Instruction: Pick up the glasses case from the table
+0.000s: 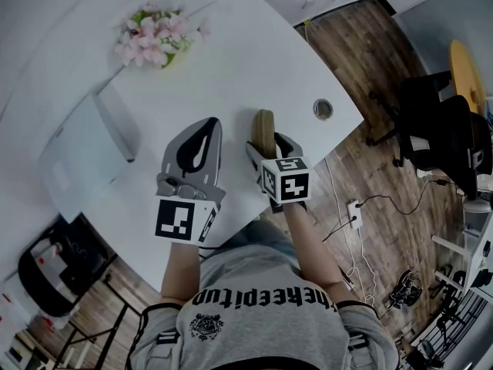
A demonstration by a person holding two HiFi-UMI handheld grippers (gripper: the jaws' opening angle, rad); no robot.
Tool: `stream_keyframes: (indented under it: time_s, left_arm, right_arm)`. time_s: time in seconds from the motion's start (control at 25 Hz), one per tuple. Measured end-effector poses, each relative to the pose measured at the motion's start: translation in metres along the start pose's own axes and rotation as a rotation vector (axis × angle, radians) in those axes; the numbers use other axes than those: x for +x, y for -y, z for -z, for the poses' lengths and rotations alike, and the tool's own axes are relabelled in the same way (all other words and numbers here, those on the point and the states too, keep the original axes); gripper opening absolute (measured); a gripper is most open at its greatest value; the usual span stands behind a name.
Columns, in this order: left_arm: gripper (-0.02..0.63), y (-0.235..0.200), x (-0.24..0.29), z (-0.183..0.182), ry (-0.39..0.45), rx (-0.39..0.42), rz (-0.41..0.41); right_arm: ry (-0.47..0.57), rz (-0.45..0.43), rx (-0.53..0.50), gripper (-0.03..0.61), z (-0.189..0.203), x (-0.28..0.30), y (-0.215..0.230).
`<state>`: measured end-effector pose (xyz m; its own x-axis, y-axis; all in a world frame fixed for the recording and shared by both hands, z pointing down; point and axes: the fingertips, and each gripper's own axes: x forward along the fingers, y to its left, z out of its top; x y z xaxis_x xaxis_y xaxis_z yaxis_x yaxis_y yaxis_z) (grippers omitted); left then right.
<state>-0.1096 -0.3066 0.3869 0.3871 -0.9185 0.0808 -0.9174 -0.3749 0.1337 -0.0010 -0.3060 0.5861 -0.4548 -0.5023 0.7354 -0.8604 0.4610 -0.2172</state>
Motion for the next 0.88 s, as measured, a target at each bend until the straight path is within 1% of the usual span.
stream_keyframes:
  time_s: [0.16, 0.28, 0.48, 0.56, 0.64, 0.88]
  left_arm:
    - [0.018, 0.0, -0.001, 0.0, 0.001, 0.002, 0.0]
    - [0.018, 0.001, -0.002, -0.001, 0.001, 0.009, -0.001]
    - [0.018, 0.005, -0.006, -0.003, 0.003, 0.023, -0.005]
    - [0.018, 0.007, -0.009, -0.007, 0.008, 0.031, -0.014]
    - [0.018, 0.011, -0.013, -0.011, 0.018, 0.038, -0.023]
    - [0.018, 0.022, -0.028, -0.022, 0.044, 0.052, -0.066]
  right_arm:
    - [0.026, -0.004, 0.04, 0.284, -0.003, -0.004, 0.002]
    - [0.072, -0.015, 0.088, 0.238, -0.007, -0.01, 0.006]
    - [0.166, -0.042, 0.107, 0.234, -0.016, -0.024, 0.009]
    - [0.22, -0.071, 0.099, 0.235, -0.024, -0.034, 0.005]
    - [0.265, -0.085, 0.068, 0.236, -0.033, -0.046, 0.002]
    - [0.356, -0.123, -0.024, 0.236, -0.053, -0.079, -0.005]
